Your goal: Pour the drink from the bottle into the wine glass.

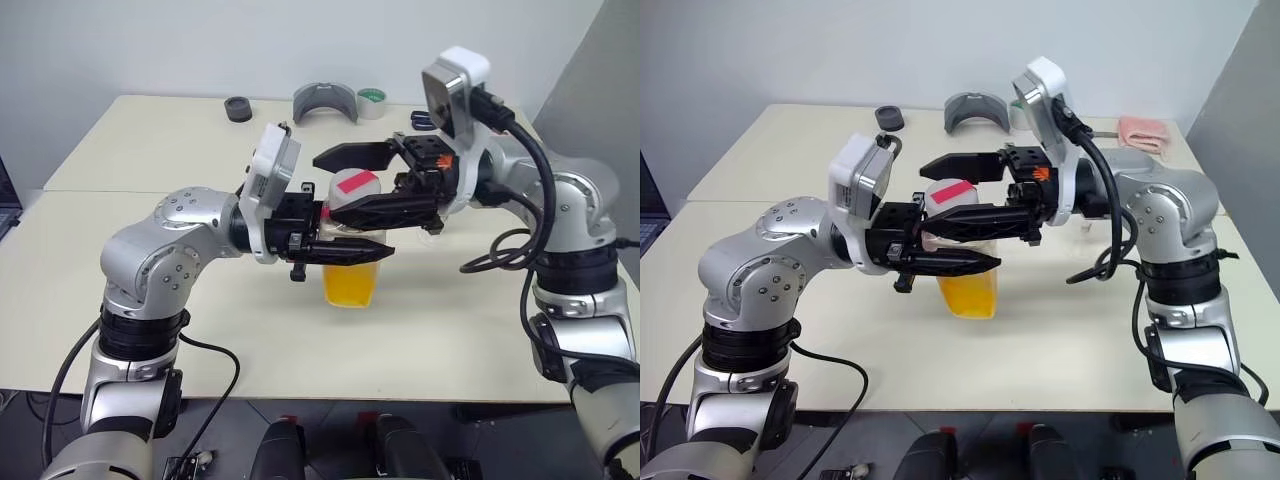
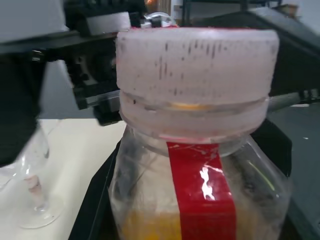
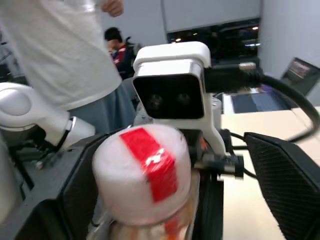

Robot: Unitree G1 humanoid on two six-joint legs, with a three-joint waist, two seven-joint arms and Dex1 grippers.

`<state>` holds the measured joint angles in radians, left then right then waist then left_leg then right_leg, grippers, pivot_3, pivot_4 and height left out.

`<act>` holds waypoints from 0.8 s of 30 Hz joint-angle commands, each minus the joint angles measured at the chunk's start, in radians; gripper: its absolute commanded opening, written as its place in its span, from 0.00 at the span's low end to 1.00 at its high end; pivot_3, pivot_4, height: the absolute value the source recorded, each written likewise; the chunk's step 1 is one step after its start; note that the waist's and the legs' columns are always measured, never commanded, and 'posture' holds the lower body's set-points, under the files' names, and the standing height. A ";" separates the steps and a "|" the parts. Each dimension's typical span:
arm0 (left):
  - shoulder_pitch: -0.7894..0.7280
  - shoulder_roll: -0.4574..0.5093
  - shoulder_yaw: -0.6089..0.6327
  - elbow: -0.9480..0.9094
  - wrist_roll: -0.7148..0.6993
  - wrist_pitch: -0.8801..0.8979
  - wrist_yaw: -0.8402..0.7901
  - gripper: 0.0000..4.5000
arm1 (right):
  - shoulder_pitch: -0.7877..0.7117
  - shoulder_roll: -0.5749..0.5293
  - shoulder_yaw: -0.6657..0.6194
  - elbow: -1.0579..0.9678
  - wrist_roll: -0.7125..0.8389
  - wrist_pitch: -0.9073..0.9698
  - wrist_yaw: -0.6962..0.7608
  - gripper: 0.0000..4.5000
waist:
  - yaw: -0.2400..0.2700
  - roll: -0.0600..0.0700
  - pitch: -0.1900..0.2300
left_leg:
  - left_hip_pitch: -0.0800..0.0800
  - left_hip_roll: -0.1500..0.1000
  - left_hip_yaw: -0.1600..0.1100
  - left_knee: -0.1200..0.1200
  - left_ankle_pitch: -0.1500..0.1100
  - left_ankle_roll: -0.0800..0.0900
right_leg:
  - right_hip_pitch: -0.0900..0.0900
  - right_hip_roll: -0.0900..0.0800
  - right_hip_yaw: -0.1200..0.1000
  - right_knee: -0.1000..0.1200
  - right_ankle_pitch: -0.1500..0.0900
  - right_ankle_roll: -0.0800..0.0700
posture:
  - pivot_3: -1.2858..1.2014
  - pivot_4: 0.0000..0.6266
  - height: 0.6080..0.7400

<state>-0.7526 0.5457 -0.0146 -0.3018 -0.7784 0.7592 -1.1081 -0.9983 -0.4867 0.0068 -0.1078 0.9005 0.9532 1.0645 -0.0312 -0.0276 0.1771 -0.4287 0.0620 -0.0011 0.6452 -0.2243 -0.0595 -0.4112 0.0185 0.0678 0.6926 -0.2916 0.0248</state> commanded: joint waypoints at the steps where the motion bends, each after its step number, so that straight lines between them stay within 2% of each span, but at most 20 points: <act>1: -0.002 -0.007 0.014 0.029 0.043 -0.069 0.029 0.41 | 0.053 -0.030 -0.112 -0.132 0.055 0.028 -0.125 1.00 | 0.000 0.000 0.000 | 0.000 0.000 0.000 0.000 0.000 0.000 | 0.000 0.000 0.000 0.000 0.000 0.000 | 0.52 0.24 1.00; 6: 0.020 -0.014 0.002 0.104 0.112 -0.149 0.037 0.41 | 0.152 0.001 -0.179 -0.304 0.097 0.061 -0.374 1.00 | -0.003 0.000 0.000 | 0.000 0.000 0.001 0.000 0.000 0.000 | 0.000 0.000 0.001 0.000 0.000 0.000 | 0.52 0.24 1.00; 11: 0.011 -0.053 -0.013 0.189 0.176 -0.226 0.054 0.41 | 0.212 0.072 -0.143 -0.440 0.059 0.046 -0.590 1.00 | -0.002 0.000 0.000 | 0.000 0.000 0.001 0.000 0.000 0.000 | -0.001 0.000 0.001 0.002 0.000 0.000 | 0.52 0.24 1.00; 17: -0.003 -0.078 -0.025 0.224 0.202 -0.260 0.045 0.41 | 0.234 0.123 -0.071 -0.485 0.010 0.018 -0.699 1.00 | -0.001 0.000 0.000 | 0.000 0.000 0.001 0.000 0.000 0.000 | -0.001 0.000 0.001 0.002 0.000 0.000 | 0.52 0.24 1.00; 24: -0.001 -0.080 -0.024 0.212 0.202 -0.257 0.045 0.41 | 0.219 0.144 -0.016 -0.443 -0.068 -0.029 -0.721 1.00 | -0.001 0.000 0.000 | 0.000 0.000 0.001 0.000 0.000 0.000 | -0.001 0.000 0.001 0.002 0.000 0.000 | 0.52 0.24 1.00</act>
<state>-0.7273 0.4664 -0.0538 -0.0599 -0.5678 0.5174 -1.0610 -0.7607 -0.3456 -0.0052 -0.5438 0.8489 0.9622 0.3472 -0.0327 -0.0276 0.1771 -0.4288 0.0619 -0.0006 0.6454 -0.2242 -0.0595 -0.4119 0.0187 0.0689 0.6942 -0.2917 0.0249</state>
